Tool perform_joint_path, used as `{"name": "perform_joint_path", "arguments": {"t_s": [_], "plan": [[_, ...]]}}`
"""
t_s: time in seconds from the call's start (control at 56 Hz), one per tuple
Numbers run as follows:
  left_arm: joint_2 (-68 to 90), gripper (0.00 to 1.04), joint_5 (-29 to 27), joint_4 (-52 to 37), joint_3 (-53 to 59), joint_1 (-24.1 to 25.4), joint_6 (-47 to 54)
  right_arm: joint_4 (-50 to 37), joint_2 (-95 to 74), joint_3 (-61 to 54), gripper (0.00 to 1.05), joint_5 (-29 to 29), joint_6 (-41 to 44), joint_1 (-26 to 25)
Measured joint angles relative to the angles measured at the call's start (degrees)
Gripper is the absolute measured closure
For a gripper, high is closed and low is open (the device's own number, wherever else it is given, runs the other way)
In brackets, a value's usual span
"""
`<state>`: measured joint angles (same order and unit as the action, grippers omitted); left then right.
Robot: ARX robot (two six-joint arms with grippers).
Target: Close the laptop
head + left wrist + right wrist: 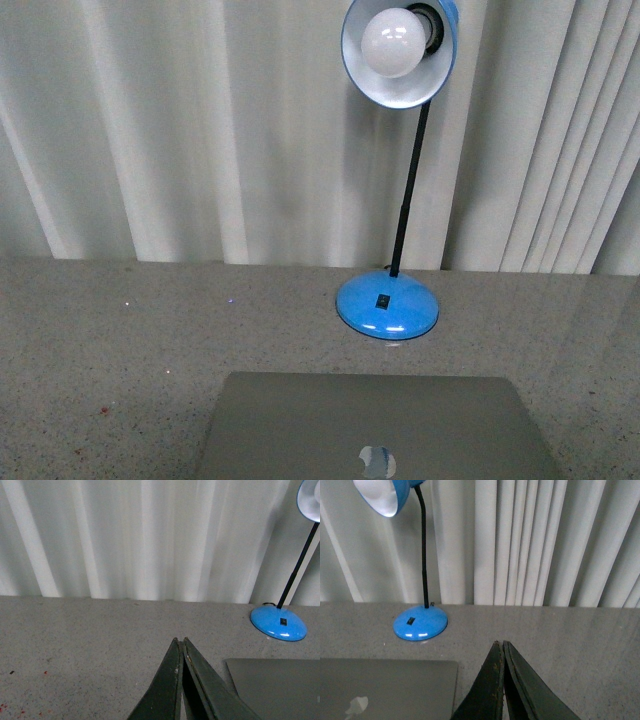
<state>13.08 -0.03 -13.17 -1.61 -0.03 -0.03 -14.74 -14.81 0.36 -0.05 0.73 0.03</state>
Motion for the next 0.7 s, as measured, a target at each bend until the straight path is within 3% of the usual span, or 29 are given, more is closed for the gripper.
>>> {"name": "perform_joint_path", "arguments": {"t_s": [0.214, 0.339, 0.429, 0.696], "plan": [[-3.0, 1.01, 0.0, 2.9, 0.0, 0.0, 0.0, 3.2, 3.5, 0.0, 1.02, 0.0, 0.0, 0.0], [-11.3, 1.01, 0.0, 12.7, 0.0, 0.0, 0.0, 5.6, 5.7, 0.0, 1.02, 0.0, -0.1, 0.0], [-12.9, 1.01, 0.0, 12.9, 0.0, 0.0, 0.0, 14.1, 12.3, 0.0, 1.02, -0.1, -0.1, 0.0], [-12.9, 1.01, 0.0, 13.1, 0.0, 0.0, 0.0, 14.7, 14.6, 0.0, 1.02, 0.0, -0.1, 0.0]]}}
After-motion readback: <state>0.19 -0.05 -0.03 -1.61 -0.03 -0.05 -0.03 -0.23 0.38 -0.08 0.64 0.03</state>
